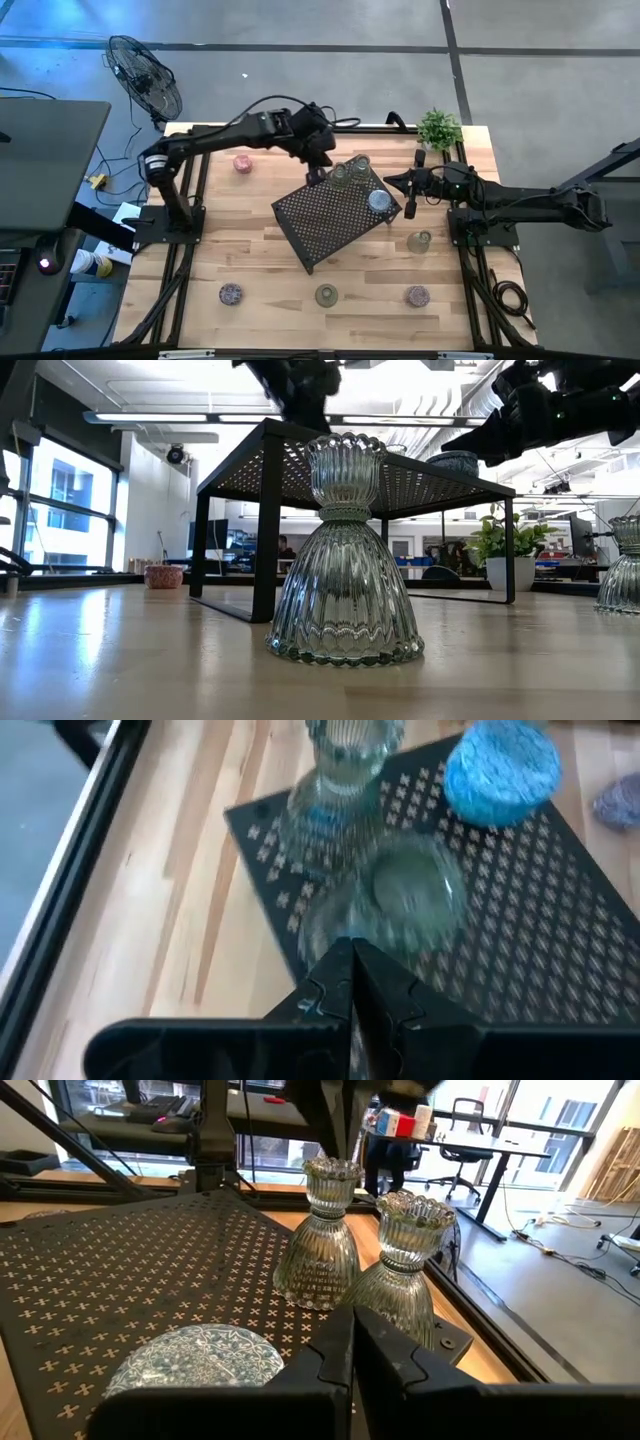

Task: Pick & Place candle stick holders
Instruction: Put the left green glass candle holder on the shelf, then put the pink scented candle on the shelf

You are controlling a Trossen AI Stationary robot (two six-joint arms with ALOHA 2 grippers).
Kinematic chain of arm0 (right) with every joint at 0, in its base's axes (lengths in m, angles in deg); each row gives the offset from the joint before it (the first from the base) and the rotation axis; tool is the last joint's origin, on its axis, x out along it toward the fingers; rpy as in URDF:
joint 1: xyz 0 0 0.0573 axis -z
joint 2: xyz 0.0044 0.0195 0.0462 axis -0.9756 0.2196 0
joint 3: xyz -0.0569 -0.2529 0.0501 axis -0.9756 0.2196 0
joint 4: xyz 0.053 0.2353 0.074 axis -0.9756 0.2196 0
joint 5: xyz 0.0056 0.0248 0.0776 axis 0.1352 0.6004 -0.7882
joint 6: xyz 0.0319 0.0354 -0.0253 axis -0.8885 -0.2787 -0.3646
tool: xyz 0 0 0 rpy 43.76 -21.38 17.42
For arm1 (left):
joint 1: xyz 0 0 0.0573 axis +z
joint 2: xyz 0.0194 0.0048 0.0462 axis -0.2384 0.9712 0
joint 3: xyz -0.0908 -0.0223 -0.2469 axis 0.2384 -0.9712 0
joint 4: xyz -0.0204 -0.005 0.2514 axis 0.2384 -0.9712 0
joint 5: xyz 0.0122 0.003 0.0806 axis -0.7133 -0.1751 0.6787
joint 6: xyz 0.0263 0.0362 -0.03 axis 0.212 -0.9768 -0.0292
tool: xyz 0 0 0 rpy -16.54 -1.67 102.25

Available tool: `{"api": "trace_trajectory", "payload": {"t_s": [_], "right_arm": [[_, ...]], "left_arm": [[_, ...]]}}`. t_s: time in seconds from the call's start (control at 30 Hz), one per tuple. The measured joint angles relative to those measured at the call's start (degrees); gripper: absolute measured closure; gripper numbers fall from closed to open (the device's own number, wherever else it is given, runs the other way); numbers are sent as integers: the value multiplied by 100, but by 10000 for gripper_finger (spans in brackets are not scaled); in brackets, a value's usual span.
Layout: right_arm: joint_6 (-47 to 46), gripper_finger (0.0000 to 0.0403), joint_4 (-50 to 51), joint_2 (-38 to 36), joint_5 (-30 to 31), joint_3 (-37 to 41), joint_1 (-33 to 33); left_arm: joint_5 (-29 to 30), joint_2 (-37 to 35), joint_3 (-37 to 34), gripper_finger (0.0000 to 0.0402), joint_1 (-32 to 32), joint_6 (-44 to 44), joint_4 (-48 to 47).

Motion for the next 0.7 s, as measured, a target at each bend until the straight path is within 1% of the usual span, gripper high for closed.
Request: {"api": "trace_trajectory", "payload": {"t_s": [0.2,0.27,0.37,0.47,0.57,0.63,0.7], "right_arm": [[2,402,58,0,-15,0,-1],[4,401,78,0,-13,0,-1],[2,401,78,0,-13,0,-1],[2,402,80,0,-9,0,-1],[0,401,78,0,-2,0,-1],[0,402,78,0,0,0,0],[0,402,78,0,1,0,-1]], "left_arm": [[837,-547,2,401,-2,235,-1073],[1044,-784,-188,401,-2,390,-1224],[1070,-1314,-954,401,17,673,-848],[1034,-1937,-2035,401,125,1006,-409],[1067,-2520,-3000,401,332,1521,-67],[1071,-2830,-3405,401,553,1984,-79],[1065,-3058,-3586,401,843,2445,-294]]}}
